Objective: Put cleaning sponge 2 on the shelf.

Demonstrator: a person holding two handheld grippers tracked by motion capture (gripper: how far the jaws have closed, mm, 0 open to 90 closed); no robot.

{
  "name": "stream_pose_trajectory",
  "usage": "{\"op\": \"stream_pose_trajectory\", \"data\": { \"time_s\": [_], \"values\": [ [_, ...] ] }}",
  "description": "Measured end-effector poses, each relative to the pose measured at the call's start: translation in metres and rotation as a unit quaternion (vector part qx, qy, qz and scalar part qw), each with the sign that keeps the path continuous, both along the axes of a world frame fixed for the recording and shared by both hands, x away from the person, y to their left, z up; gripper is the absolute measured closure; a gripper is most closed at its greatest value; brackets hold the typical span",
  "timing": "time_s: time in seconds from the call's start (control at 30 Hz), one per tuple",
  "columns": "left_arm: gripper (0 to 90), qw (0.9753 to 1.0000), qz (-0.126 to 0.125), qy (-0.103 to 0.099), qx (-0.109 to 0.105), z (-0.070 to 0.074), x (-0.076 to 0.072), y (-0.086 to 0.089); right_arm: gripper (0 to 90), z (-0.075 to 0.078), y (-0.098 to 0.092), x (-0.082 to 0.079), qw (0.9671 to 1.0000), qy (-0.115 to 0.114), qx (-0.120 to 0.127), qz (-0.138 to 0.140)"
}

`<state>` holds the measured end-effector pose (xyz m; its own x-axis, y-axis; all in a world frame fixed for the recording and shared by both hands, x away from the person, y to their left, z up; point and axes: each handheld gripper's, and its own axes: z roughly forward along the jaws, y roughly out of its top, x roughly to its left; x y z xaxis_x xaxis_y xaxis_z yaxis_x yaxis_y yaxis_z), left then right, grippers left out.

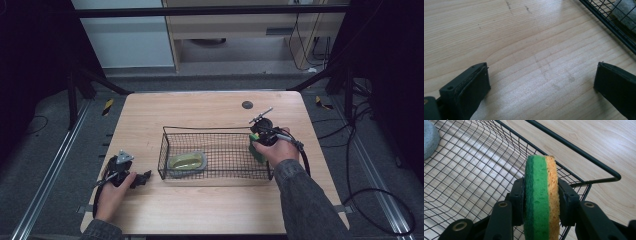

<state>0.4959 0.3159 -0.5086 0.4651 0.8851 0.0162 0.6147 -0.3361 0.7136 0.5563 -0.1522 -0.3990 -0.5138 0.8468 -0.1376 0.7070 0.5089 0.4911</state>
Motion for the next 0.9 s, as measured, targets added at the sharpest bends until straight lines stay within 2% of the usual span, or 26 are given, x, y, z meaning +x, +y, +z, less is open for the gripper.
{"op": "stream_pose_trajectory", "data": {
  "time_s": [0.43, 0.9],
  "values": [
    [0.0, 1.0000, -0.001, -0.001, 0.001, 0.000, 0.000, 0.000, 56.9, 0.002, 0.001, -0.006, 0.9999, 0.003, 0.015, -0.001],
    [0.0, 1.0000, -0.001, 0.000, 0.001, 0.000, 0.000, 0.000, 49.4, 0.003, 0.017, -0.013, 0.9992, 0.011, 0.031, 0.024]
  ]
}}
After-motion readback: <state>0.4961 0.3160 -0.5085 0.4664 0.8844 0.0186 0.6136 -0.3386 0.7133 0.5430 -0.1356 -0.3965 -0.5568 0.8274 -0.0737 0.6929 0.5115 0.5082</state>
